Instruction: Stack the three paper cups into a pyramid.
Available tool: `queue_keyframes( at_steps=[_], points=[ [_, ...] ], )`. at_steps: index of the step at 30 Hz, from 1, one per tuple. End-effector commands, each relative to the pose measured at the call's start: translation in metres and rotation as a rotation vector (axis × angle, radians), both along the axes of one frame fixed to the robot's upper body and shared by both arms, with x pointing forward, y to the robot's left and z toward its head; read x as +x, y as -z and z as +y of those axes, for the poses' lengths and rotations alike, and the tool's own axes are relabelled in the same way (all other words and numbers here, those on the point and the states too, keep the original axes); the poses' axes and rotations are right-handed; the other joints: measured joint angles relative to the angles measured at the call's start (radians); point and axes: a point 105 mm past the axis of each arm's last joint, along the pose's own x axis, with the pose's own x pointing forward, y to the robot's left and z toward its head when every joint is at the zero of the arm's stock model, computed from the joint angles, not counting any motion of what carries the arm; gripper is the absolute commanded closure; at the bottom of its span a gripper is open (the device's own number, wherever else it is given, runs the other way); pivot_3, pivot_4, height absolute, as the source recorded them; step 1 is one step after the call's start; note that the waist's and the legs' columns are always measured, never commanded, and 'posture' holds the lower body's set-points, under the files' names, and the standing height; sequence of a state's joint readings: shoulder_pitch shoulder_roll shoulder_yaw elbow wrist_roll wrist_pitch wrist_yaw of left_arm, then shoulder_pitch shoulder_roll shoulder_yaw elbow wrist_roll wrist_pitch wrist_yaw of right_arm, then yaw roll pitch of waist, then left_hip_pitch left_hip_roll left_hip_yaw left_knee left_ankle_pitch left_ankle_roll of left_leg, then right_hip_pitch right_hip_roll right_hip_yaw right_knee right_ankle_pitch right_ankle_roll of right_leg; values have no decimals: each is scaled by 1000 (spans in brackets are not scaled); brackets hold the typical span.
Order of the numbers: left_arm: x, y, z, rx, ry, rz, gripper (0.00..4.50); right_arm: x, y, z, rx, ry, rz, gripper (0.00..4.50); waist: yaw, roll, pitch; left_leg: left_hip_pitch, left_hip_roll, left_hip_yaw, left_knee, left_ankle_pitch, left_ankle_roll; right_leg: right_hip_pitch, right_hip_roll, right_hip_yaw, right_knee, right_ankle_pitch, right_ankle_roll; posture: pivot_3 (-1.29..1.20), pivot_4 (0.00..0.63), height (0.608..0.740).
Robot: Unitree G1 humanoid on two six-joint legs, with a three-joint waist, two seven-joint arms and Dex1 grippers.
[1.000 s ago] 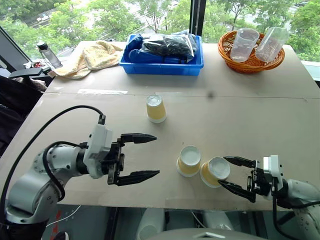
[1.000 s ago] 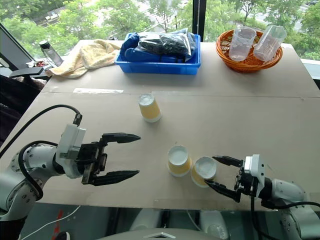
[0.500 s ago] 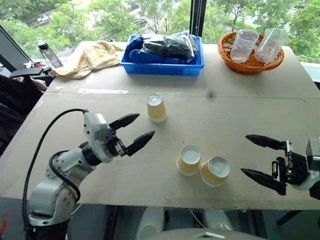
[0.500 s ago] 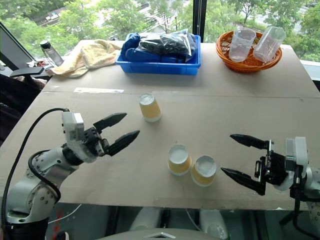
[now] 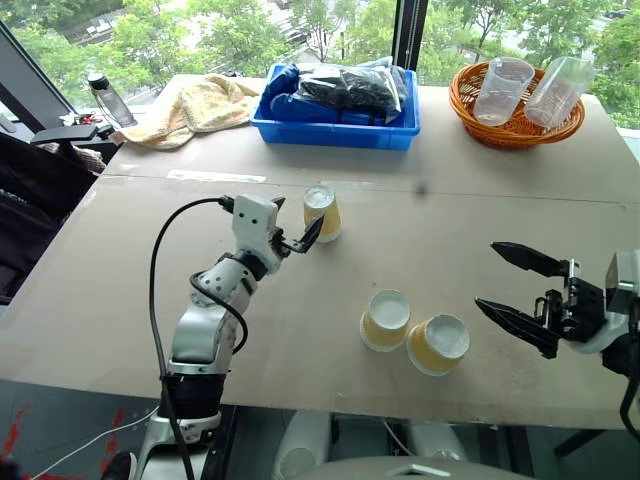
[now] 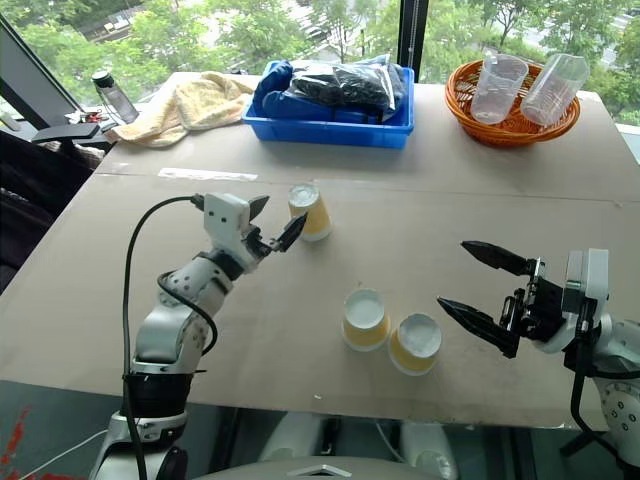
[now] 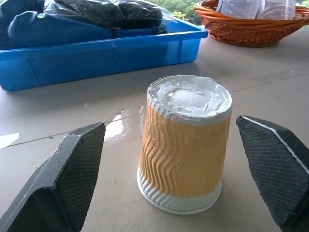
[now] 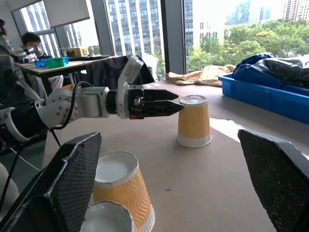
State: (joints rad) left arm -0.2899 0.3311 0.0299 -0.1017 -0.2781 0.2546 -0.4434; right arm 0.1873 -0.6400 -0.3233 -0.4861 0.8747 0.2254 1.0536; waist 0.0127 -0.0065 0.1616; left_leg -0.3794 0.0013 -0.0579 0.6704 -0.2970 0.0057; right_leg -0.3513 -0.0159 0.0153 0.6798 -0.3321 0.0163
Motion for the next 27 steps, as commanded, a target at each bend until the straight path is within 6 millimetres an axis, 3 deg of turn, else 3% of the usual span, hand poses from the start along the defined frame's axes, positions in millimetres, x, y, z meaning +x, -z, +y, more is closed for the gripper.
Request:
queue_keyframes(
  at_steps=[1,7,24,25,27],
  points=[
    [3,-9,-6,5,52,-34,0,-2,-5,-2,0,10,-46,19,0,0,0,0,0,0,0,0,0,0,0,0,0,0,0,0,150,740],
    [20,-6,-4,23,59,-33,0,-2,-4,2,6,23,-58,19,1,0,0,0,0,-1,1,0,0,0,0,-1,1,0,0,0,150,740],
    [40,-1,-33,36,168,-36,0,0,0,-2,-12,76,-43,19,-1,0,0,-1,-1,-1,2,0,0,0,0,-2,1,0,0,0,150,740],
    [40,0,-34,28,172,-32,411,0,-1,-2,-12,75,-44,0,-1,0,0,-1,-1,-1,2,0,0,0,0,-1,1,0,0,0,150,740],
    [39,2,-34,39,179,-30,629,0,0,-3,-18,73,-45,0,-1,0,0,0,-1,-1,2,0,0,0,0,-1,1,0,0,0,150,740]
  ],
)
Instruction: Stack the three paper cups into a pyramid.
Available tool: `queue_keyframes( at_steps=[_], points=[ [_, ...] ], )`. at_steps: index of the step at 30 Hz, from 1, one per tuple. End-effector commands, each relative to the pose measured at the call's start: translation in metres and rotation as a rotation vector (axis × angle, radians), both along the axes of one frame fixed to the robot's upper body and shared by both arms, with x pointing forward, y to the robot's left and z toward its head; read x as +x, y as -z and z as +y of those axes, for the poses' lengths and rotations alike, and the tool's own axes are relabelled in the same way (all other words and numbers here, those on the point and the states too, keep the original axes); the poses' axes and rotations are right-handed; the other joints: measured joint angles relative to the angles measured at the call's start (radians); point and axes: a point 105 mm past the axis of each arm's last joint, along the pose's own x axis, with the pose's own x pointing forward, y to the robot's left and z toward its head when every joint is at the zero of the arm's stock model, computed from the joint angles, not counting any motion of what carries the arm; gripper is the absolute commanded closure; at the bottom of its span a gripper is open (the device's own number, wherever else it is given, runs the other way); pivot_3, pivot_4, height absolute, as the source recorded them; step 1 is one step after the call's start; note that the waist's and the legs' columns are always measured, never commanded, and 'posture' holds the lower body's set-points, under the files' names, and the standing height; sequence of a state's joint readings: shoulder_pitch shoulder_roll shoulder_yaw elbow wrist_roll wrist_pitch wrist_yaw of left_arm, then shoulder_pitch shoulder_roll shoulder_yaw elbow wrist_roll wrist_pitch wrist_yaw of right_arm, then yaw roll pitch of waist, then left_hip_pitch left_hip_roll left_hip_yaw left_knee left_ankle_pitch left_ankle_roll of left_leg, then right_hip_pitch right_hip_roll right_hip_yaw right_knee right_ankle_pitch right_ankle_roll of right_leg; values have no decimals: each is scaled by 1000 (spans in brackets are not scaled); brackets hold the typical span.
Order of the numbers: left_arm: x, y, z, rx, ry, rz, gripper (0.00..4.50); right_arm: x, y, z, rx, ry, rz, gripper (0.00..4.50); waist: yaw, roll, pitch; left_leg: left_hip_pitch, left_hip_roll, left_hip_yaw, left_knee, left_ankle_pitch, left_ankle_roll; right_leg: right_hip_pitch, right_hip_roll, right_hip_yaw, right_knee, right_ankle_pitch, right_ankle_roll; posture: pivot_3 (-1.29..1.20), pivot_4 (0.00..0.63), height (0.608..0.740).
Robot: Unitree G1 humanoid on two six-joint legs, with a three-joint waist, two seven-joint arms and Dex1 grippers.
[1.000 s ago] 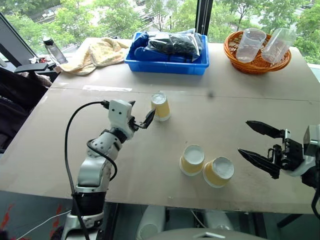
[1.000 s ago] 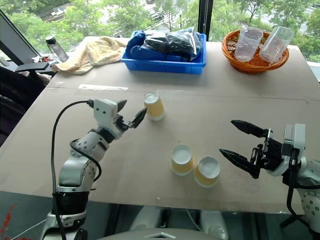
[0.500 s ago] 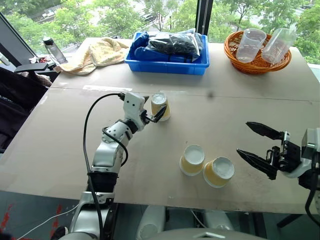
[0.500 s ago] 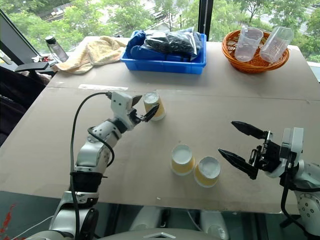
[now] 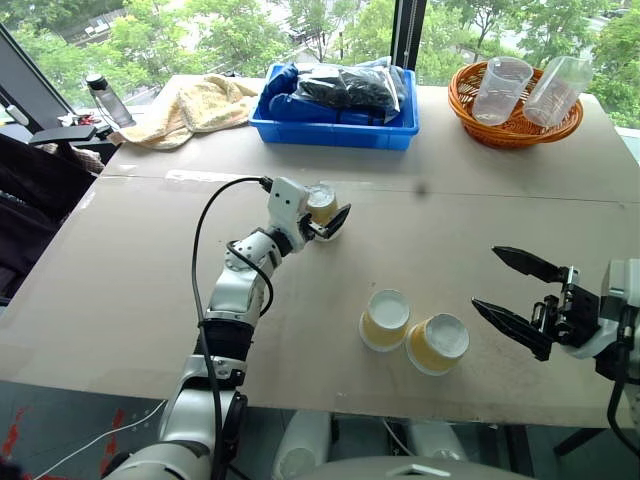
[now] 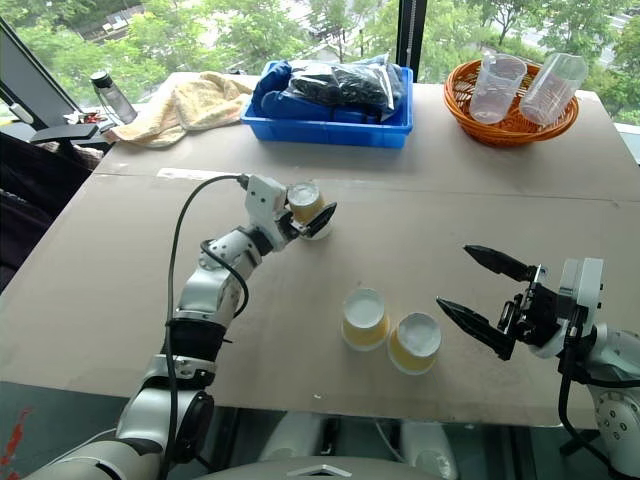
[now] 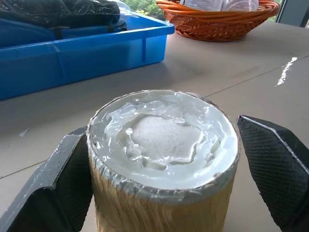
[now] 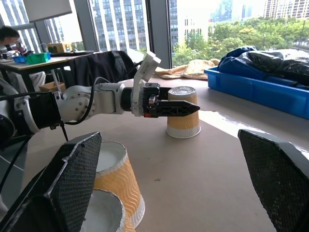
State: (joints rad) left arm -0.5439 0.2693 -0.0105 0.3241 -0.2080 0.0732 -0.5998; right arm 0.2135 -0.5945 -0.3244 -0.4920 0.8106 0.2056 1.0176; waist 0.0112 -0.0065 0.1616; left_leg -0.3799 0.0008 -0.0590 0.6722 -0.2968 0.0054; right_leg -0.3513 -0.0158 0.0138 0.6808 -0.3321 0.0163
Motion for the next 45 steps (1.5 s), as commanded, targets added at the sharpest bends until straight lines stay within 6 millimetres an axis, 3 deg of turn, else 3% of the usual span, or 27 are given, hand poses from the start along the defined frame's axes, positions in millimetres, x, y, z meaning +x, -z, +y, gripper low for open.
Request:
queue_keyframes(
  at_steps=[1,2,10,18,23,26,31,38,45],
  points=[
    [-3,-4,-4,9,29,-35,1078,-2,-8,-1,-13,-3,-48,0,1,0,0,0,0,0,0,0,0,0,0,0,0,0,0,0,150,740],
    [-3,-4,-4,10,27,-35,1493,-2,-7,-2,-16,-2,-47,0,1,0,0,0,0,0,0,0,0,0,0,0,0,0,0,0,150,740],
    [-9,-17,-6,-14,74,-78,1493,-1,-5,-4,-19,-3,-51,0,2,0,0,0,0,0,0,0,0,0,0,0,0,0,0,0,150,740],
    [-39,-49,-19,-4,302,-151,1493,-3,-10,-12,-21,-22,-70,0,1,0,0,0,0,0,0,0,0,0,0,0,0,0,0,0,150,740],
    [-71,-79,-28,6,524,-182,1493,-8,-17,-19,19,-37,-70,0,1,0,0,0,0,0,0,0,0,0,0,0,0,0,0,0,150,740],
    [-105,-91,-37,-10,743,-170,1493,-12,-18,-25,23,-37,-34,0,2,0,0,0,0,0,0,0,0,0,0,0,0,0,0,0,150,740],
    [-137,-89,-53,85,955,-119,1493,-23,-21,-32,36,-56,-32,0,3,0,0,0,0,0,0,0,0,1,0,0,0,0,0,0,150,740],
    [-151,-89,-79,110,1111,-132,1493,-43,-16,-34,17,-77,-16,0,2,1,0,1,0,-1,2,0,0,3,1,0,0,0,0,0,150,740],
    [-161,-70,-99,190,1228,-129,1493,-68,-8,-36,-26,-90,40,0,0,2,0,1,0,0,1,0,0,4,1,0,0,0,0,0,150,740]
  ],
)
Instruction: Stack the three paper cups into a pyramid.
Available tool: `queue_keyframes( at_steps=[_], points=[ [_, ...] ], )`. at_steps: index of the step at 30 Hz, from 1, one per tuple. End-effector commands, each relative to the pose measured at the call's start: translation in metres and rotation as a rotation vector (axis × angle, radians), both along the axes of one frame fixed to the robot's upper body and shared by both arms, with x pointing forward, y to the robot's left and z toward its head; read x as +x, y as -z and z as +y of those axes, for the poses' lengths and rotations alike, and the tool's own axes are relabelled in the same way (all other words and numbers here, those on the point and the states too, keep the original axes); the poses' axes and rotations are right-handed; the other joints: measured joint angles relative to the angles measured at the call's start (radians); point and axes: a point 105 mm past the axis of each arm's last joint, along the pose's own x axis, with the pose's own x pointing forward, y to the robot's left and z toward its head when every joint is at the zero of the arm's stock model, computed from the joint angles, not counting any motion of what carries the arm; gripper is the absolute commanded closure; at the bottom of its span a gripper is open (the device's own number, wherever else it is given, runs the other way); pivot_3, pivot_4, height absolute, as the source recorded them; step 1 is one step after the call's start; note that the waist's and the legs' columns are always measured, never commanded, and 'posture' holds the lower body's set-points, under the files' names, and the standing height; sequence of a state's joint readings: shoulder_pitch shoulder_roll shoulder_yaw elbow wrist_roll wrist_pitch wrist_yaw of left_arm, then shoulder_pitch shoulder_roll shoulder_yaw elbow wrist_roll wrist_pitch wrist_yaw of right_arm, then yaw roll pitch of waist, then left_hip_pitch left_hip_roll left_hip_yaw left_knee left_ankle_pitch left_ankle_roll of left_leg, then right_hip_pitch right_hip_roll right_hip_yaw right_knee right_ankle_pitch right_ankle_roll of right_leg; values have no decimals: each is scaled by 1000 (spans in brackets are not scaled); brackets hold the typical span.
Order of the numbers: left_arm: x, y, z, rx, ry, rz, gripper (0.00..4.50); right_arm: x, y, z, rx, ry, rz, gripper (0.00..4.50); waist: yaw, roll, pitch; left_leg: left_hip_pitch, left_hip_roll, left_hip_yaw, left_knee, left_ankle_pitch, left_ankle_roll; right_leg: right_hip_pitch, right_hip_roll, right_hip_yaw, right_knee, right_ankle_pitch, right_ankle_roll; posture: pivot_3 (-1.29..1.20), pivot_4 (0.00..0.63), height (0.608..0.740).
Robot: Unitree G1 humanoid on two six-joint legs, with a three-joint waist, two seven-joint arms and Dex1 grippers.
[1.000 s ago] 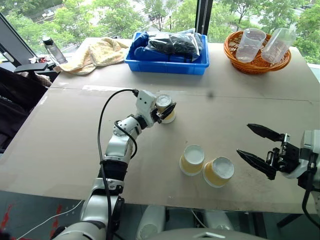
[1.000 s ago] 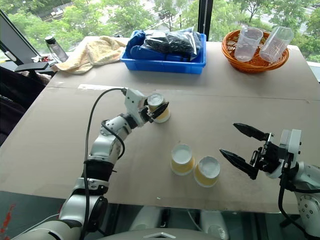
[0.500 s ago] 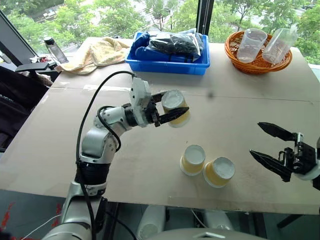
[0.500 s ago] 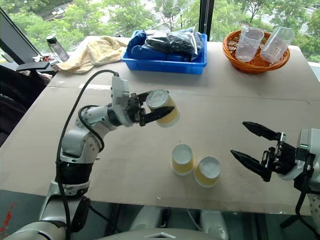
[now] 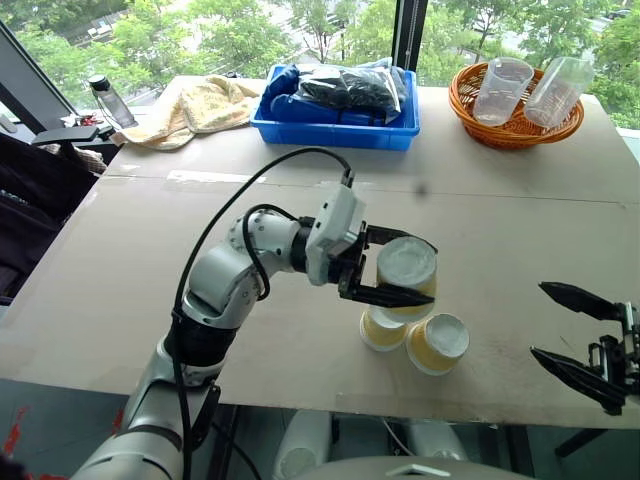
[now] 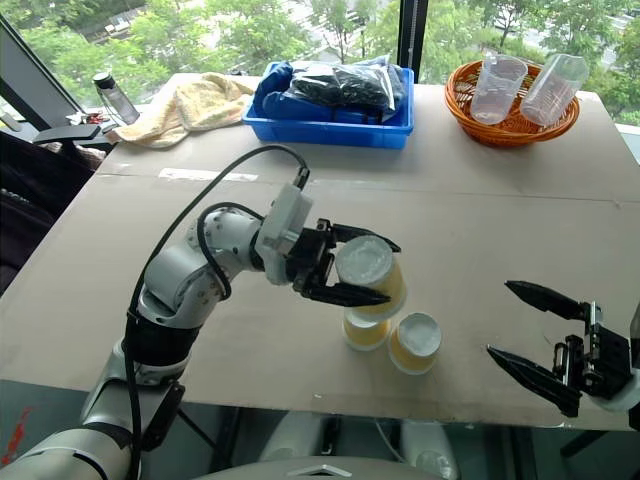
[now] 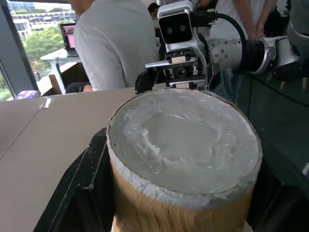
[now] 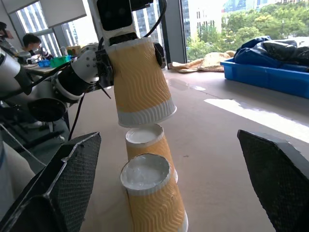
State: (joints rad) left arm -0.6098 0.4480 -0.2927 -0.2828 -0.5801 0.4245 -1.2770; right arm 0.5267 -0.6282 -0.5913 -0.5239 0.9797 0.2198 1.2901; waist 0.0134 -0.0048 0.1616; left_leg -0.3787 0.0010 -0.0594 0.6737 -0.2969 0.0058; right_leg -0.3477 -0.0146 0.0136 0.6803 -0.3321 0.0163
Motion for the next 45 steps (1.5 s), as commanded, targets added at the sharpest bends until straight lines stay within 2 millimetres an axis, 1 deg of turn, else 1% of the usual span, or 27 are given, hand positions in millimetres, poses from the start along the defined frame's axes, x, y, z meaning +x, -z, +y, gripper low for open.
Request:
queue_keyframes(
  at_steps=[1,3,6,9,14,15,17,19,21,23,25,28,33,37,39,41,43,45],
  points=[
    [-5,-4,-7,-14,51,-47,1493,-8,-10,2,-23,-26,-50,0,-4,0,0,0,0,0,0,0,0,0,0,0,0,0,0,0,150,740],
    [-7,-1,-10,-10,72,-45,1493,-10,-10,3,-27,-29,-45,0,-4,0,0,2,0,0,1,0,0,2,0,1,0,0,0,0,150,740],
    [-15,7,-19,-19,110,-48,1493,-13,-10,4,-23,-24,-46,0,-1,1,-1,2,0,-1,1,-1,1,2,1,0,1,0,0,0,150,740],
    [-11,12,-20,-8,93,-59,1493,-13,-11,6,-23,-21,-53,0,0,1,-1,1,0,-1,1,0,0,2,1,0,0,0,0,0,150,740],
    [-4,12,-21,-25,74,-56,1493,-13,-11,8,-13,-16,-63,0,0,1,-1,2,0,-1,1,0,0,2,1,0,0,0,0,0,150,740],
    [-3,12,-21,-27,73,-57,1214,-12,-11,8,-12,-15,-64,0,0,1,-1,2,0,-1,1,0,0,2,1,0,0,0,0,0,150,740],
    [-2,12,-21,-30,67,-63,838,-12,-11,8,-11,-13,-66,0,-1,1,-1,2,0,-1,1,0,0,2,1,0,0,0,0,0,150,740],
    [-2,11,-20,-39,73,-51,132,-11,-11,8,-12,-11,-68,0,0,1,-1,2,0,-1,1,0,0,2,1,0,0,0,0,0,150,740],
    [-3,10,-18,-39,81,-50,55,-10,-11,7,-11,-11,-68,0,-1,1,-1,2,0,-1,1,0,0,2,1,0,0,0,0,0,150,740],
    [-10,10,-13,-19,127,-22,55,-10,-11,7,-10,-12,-69,0,-1,1,-1,2,0,-1,1,0,0,2,1,0,0,0,0,0,150,740],
    [-12,5,-9,-11,130,-27,55,-8,-11,6,-12,-9,-71,0,-2,1,-1,2,0,-1,1,0,0,2,1,0,0,0,0,0,150,740],
    [-11,-4,-1,-11,110,-33,55,-6,-10,5,-14,-9,-72,0,-1,1,-1,2,0,-1,1,0,0,2,1,0,0,0,0,0,150,740],
    [-5,-6,8,-41,39,-26,55,-1,-10,4,-10,-19,-74,0,-1,2,-1,2,0,-1,1,0,0,2,1,0,0,0,0,0,150,740],
    [0,4,11,-75,-25,13,55,3,-9,5,14,-23,-77,0,-1,2,-1,2,0,-1,1,0,0,2,1,0,0,0,0,0,150,740],
    [4,4,14,-115,-78,13,55,3,-9,5,10,-27,-76,0,-1,2,0,1,0,-1,1,0,0,2,1,0,0,0,0,0,150,740],
    [6,3,24,-131,-125,11,55,4,-9,4,8,-30,-76,0,-1,2,0,2,0,-1,1,0,0,2,0,0,0,0,0,0,150,740],
    [5,3,38,-132,-170,29,55,5,-7,3,4,-31,-72,0,-3,2,0,2,0,-1,1,0,0,2,0,0,0,0,0,0,150,740],
    [6,3,54,-129,-256,34,55,8,-4,0,5,-19,-75,0,-6,2,0,2,1,-1,1,0,0,2,1,0,0,0,0,0,150,740]
  ],
)
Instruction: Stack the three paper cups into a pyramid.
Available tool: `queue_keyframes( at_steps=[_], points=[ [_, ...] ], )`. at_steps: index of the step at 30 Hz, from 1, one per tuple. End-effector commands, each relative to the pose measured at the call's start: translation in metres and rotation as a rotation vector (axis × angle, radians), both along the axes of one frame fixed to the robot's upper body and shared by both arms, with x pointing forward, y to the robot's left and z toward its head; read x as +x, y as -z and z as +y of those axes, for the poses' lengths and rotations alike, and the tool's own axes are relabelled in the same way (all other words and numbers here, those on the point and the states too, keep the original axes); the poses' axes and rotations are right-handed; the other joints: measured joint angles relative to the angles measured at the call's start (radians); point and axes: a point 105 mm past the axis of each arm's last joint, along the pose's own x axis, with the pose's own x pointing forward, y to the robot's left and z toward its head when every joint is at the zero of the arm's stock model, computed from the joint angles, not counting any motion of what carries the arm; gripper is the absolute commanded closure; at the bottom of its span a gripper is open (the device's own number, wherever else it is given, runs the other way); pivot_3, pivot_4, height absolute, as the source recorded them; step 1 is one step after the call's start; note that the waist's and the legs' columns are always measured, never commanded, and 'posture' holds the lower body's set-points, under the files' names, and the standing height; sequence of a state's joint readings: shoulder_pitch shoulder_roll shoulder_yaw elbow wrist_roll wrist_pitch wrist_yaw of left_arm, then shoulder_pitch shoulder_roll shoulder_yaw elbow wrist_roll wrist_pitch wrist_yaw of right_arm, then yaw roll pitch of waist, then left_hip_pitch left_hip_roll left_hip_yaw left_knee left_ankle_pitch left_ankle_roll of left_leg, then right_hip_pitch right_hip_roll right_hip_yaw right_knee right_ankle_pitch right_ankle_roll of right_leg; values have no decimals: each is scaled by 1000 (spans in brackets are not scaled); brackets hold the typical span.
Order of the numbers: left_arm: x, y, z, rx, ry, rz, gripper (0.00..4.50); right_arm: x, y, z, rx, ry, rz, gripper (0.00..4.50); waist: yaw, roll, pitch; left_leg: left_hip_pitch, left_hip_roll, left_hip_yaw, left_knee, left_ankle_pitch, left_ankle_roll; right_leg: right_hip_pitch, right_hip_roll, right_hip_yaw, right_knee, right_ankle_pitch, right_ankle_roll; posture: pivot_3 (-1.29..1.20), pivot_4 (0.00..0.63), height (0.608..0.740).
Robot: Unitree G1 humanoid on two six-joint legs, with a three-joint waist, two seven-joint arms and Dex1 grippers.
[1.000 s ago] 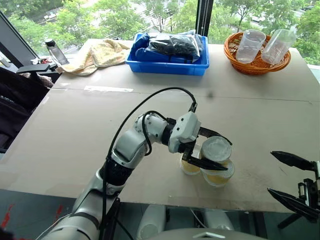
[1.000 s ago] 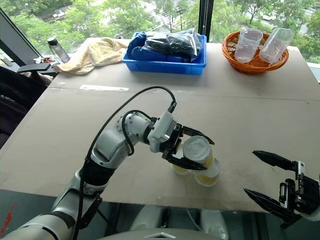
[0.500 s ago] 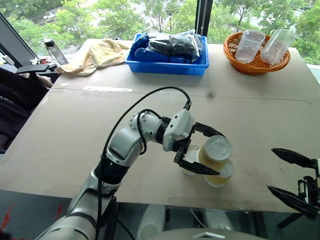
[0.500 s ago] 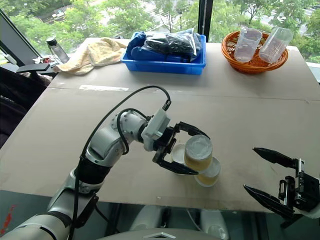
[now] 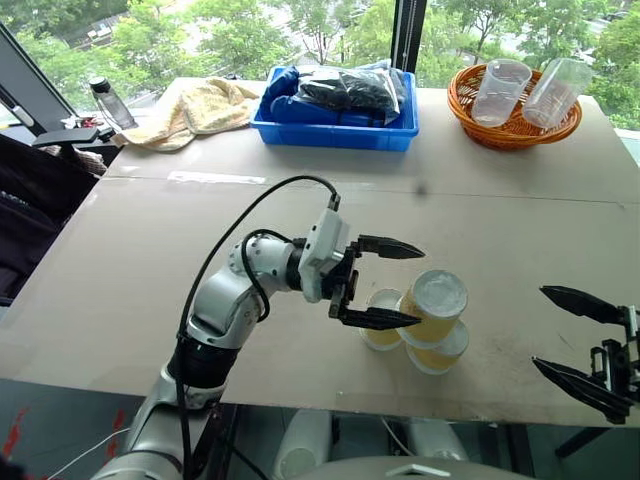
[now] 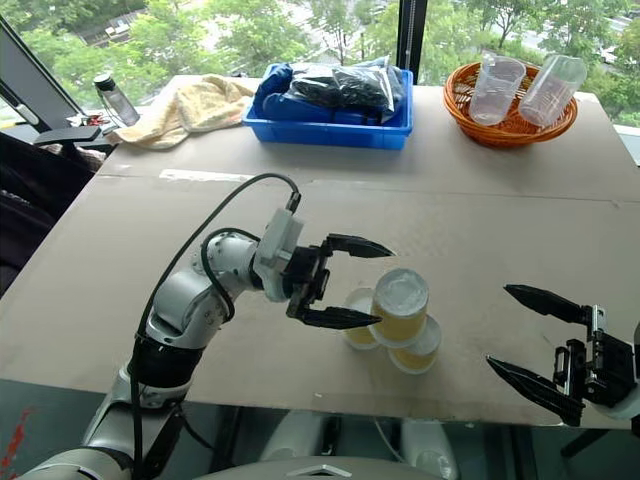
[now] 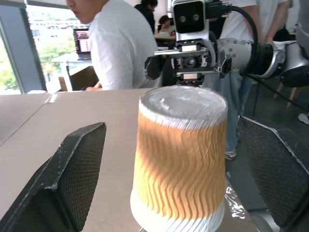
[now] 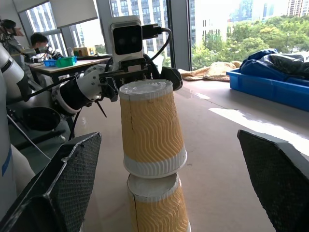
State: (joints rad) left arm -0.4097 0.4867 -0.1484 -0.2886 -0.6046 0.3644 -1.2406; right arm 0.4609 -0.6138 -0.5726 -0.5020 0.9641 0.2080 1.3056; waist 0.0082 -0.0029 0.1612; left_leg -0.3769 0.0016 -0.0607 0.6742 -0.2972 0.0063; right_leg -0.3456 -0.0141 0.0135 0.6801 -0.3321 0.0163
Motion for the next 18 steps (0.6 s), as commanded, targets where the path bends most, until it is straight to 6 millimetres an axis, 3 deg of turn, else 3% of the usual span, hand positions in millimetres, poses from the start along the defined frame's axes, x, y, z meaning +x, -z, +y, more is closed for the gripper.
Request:
queue_keyframes(
  at_steps=[1,4,8,11,18],
  points=[
    [-4,-12,24,-12,-113,-36,55,3,1,-5,4,18,-21,0,-1,0,0,0,0,0,0,0,0,0,0,0,0,0,0,0,150,740],
    [-4,1,46,53,-252,4,55,10,17,-19,-21,78,6,0,0,1,0,0,0,0,0,0,1,0,-1,0,0,0,0,0,150,740],
    [5,35,89,152,-524,76,55,22,43,-32,-59,142,49,0,5,2,0,1,0,0,-1,-2,4,0,-2,0,-1,0,0,0,150,740],
    [4,62,107,248,-647,75,55,32,60,-35,-109,165,65,0,4,3,1,2,0,0,-2,-2,4,0,-2,0,-1,0,0,0,150,740],
    [-8,100,103,320,-688,50,55,48,87,-35,-162,162,108,0,8,4,1,2,0,1,-3,-2,4,0,-2,1,-1,0,0,0,150,740]
  ],
)
